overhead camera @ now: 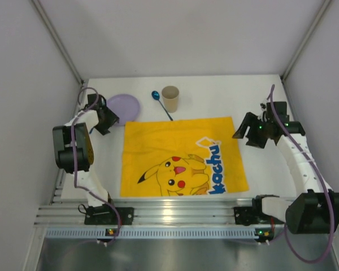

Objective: Set the dinner table for one person

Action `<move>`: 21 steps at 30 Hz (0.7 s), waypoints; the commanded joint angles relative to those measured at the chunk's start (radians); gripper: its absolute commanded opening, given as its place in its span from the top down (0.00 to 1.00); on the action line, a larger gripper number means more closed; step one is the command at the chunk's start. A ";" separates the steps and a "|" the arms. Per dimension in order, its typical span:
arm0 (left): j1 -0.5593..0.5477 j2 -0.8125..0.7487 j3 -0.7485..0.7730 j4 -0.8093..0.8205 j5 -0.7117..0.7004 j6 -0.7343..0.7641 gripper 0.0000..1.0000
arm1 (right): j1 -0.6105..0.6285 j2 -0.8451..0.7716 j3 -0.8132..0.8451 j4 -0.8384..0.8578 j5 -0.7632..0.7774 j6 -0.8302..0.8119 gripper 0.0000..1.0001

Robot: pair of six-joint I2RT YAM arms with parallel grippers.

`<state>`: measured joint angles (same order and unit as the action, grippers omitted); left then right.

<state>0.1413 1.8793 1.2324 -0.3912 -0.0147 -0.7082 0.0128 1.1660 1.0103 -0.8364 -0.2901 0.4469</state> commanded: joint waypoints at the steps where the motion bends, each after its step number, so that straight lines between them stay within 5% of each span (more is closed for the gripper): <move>1: 0.009 0.032 0.002 0.103 0.009 -0.023 0.32 | 0.010 -0.008 0.102 -0.015 -0.015 -0.004 0.30; 8: 0.009 0.125 0.062 0.115 0.043 -0.051 0.55 | 0.030 0.043 0.183 -0.009 -0.027 0.013 0.30; 11: 0.012 0.179 0.117 0.097 0.080 -0.039 1.00 | 0.075 0.087 0.201 0.061 -0.084 0.032 0.29; 15: 0.014 0.141 0.153 0.094 0.098 -0.024 1.00 | 0.238 0.230 0.353 0.115 -0.084 0.041 0.29; 21: 0.014 -0.066 0.187 0.063 0.080 0.006 1.00 | 0.328 0.539 0.675 0.126 -0.099 0.088 0.29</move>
<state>0.1505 1.9770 1.3727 -0.3183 0.0643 -0.7338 0.3180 1.6215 1.5414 -0.7643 -0.3664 0.4992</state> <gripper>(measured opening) 0.042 0.711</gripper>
